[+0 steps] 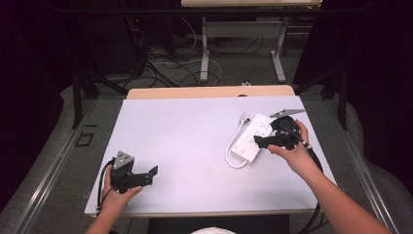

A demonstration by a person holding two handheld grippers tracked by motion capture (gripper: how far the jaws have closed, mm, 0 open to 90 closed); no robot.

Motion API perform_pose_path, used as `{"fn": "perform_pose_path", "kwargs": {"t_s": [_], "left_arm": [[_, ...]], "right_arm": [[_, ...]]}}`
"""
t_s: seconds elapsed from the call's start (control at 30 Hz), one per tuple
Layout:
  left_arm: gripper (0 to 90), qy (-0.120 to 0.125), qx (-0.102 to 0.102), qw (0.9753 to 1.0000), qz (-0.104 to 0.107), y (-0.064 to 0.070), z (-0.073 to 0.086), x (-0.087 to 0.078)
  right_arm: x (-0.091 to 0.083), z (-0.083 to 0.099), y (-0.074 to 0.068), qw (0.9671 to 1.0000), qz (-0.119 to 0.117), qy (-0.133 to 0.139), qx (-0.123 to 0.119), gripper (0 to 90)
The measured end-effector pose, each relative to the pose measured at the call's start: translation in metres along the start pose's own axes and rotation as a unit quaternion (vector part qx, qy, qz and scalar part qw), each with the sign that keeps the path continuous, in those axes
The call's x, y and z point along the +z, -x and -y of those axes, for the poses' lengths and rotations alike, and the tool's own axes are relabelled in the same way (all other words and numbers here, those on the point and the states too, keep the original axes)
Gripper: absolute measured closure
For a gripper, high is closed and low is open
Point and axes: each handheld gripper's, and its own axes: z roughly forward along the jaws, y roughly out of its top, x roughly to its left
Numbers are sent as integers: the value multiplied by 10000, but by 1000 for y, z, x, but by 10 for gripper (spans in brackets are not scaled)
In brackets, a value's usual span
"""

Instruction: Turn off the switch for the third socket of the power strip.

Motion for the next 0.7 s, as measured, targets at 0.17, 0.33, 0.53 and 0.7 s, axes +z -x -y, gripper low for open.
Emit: {"fn": "perform_pose_path", "kwargs": {"t_s": [0.17, 0.33, 0.53, 0.7], "left_arm": [[13, -9, 2, 10000, -1, 0, 0, 0], [13, -4, 1, 10000, 0, 0, 0, 0], [14, 13, 0, 10000, 2, -1, 0, 0], [14, 15, -6, 10000, 6, -1, 0, 0]], "right_arm": [[4, -11, -1, 9999, -6, -105, -36, 135], [8, -22, -2, 9997, -38, -219, 44, 148], [14, -32, -1, 9996, 27, -298, -9, 154], [19, -41, 0, 9994, 29, -345, -25, 160]]}}
